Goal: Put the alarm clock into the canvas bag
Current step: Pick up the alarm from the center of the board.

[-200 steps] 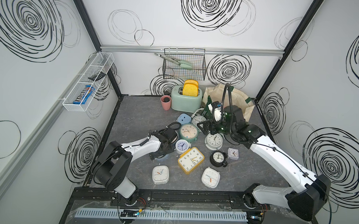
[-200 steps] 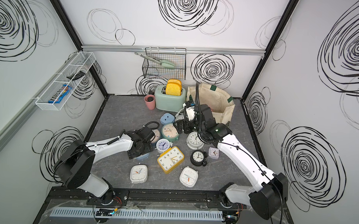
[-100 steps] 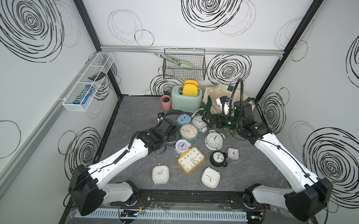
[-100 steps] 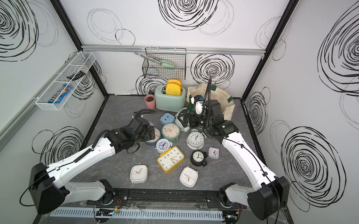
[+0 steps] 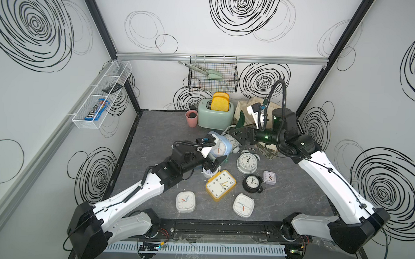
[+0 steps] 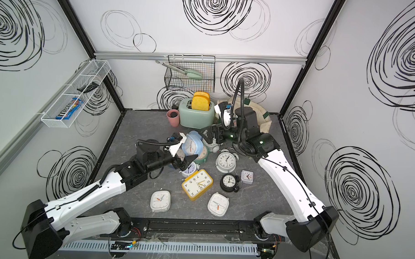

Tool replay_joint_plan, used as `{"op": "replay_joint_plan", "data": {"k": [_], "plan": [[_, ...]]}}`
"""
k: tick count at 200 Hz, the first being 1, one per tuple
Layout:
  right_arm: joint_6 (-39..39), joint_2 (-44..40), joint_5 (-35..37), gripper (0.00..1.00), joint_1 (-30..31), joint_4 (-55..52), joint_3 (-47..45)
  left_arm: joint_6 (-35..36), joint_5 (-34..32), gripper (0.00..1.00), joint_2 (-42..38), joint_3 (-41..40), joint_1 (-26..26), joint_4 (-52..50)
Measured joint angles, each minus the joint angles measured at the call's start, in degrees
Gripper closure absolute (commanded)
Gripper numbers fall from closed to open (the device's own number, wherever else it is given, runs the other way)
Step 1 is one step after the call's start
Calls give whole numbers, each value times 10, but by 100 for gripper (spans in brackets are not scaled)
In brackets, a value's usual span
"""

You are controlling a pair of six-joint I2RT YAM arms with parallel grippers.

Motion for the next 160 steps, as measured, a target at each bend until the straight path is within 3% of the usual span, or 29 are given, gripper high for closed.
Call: {"op": "replay_joint_plan", "data": {"k": [49,160], "plan": [[-19,49,38,1,56,-56,12,50,32,1,-4,-21,0,62],[-26,75,80,29,98,-113,39,61,-30,1,-4,-33,-6,82]]}}
